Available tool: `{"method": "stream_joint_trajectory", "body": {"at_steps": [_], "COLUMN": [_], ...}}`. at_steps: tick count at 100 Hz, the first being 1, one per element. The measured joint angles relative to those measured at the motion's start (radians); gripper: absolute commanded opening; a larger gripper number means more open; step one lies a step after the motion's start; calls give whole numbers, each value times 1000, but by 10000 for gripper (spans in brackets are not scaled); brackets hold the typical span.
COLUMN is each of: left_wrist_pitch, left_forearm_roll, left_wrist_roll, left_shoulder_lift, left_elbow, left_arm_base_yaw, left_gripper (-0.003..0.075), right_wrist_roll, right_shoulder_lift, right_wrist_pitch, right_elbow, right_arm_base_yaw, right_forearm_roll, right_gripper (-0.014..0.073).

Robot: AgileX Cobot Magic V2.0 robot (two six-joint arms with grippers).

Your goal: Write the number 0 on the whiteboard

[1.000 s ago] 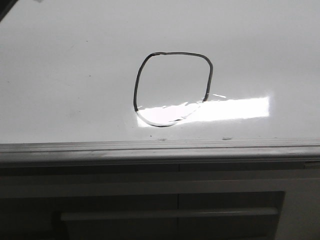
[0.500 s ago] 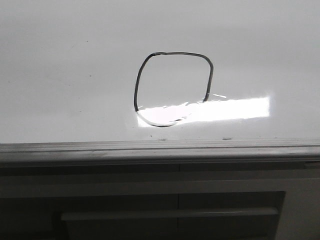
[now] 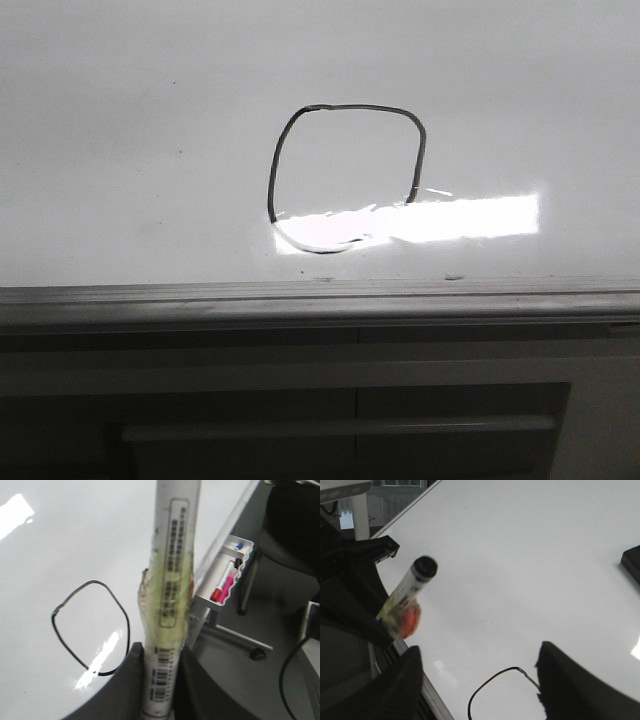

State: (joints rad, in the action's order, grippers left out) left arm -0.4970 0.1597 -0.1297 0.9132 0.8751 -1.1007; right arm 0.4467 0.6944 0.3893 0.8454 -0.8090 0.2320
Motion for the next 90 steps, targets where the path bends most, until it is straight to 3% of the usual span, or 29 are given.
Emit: {"method": "stream_joint_trajectory", "body": {"at_steps": [20, 35, 53, 90], "left_wrist_pitch": [131, 245, 276, 329], "left_forearm_roll": [-7, -104, -197, -227], "left_wrist_roll": [-78, -104, -112, -119], "left_shoulder_lift": [0, 2, 43, 203], "left_elbow": [-77, -136, -182, -204], "left_arm_base_yaw": [150, 262, 355, 393], "left_gripper": [-20, -20, -20, -20], "right_wrist_roll": [0, 0, 0, 0], "right_shoulder_lift": [-23, -23, -23, -23], "right_wrist_pitch": [5, 5, 1, -16], "right_elbow": [-41, -69, -108, -131], "right_arm_base_yaw": [0, 0, 0, 0], "right_forearm_roll": [0, -2, -6, -6], "right_gripper": [-71, -71, -71, -71]}}
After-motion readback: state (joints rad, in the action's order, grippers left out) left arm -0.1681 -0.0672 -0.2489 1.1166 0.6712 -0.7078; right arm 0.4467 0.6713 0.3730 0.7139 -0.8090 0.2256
